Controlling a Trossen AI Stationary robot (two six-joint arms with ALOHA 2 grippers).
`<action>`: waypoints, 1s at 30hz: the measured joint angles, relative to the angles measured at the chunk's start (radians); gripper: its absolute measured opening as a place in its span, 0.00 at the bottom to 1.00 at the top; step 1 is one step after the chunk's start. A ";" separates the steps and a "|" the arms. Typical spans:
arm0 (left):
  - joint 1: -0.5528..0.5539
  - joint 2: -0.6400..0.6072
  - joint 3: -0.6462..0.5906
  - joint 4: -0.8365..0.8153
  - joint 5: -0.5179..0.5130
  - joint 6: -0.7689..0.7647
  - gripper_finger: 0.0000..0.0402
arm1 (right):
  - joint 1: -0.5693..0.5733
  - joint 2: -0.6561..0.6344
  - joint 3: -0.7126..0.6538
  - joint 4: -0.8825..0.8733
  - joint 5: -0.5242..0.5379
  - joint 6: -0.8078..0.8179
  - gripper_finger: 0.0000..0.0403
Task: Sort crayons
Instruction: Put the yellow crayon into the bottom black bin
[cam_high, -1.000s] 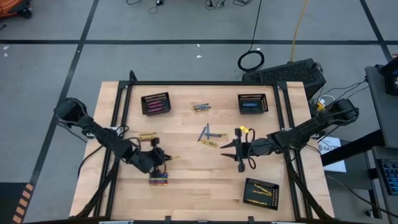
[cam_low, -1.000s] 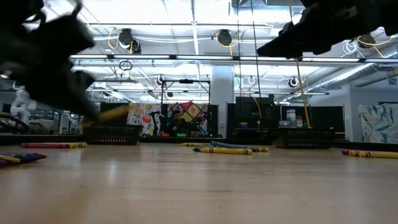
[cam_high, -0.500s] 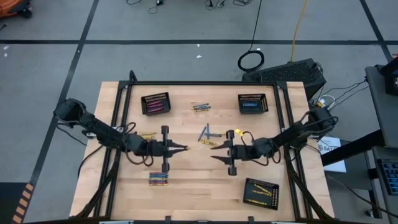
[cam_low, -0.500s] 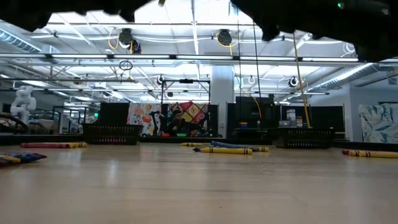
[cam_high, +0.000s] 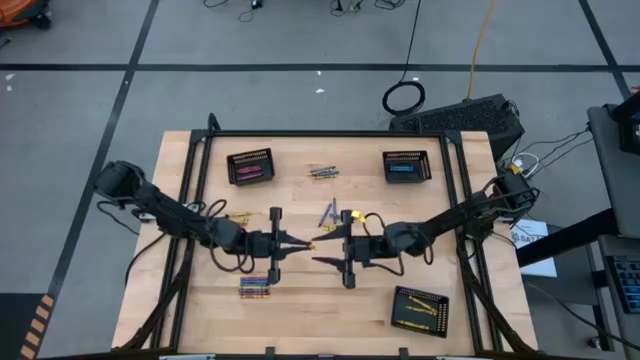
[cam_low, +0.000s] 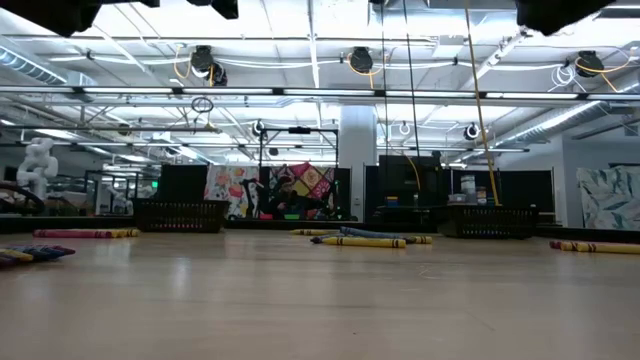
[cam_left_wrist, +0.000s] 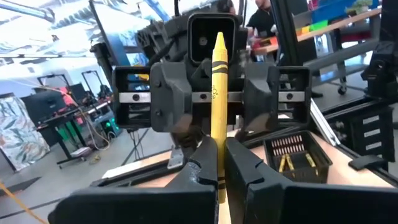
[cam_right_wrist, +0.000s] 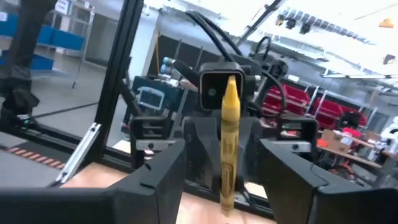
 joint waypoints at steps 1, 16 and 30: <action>0.000 0.006 0.000 0.003 -0.001 -0.005 0.00 | 0.000 0.000 0.014 -0.026 0.000 0.000 0.43; 0.002 0.019 0.004 -0.033 -0.010 -0.019 0.01 | 0.038 -0.023 0.044 -0.149 0.135 -0.052 0.03; 0.008 0.018 0.003 -0.249 -0.081 -0.162 0.25 | 0.250 -0.445 0.043 -1.278 0.142 0.879 0.02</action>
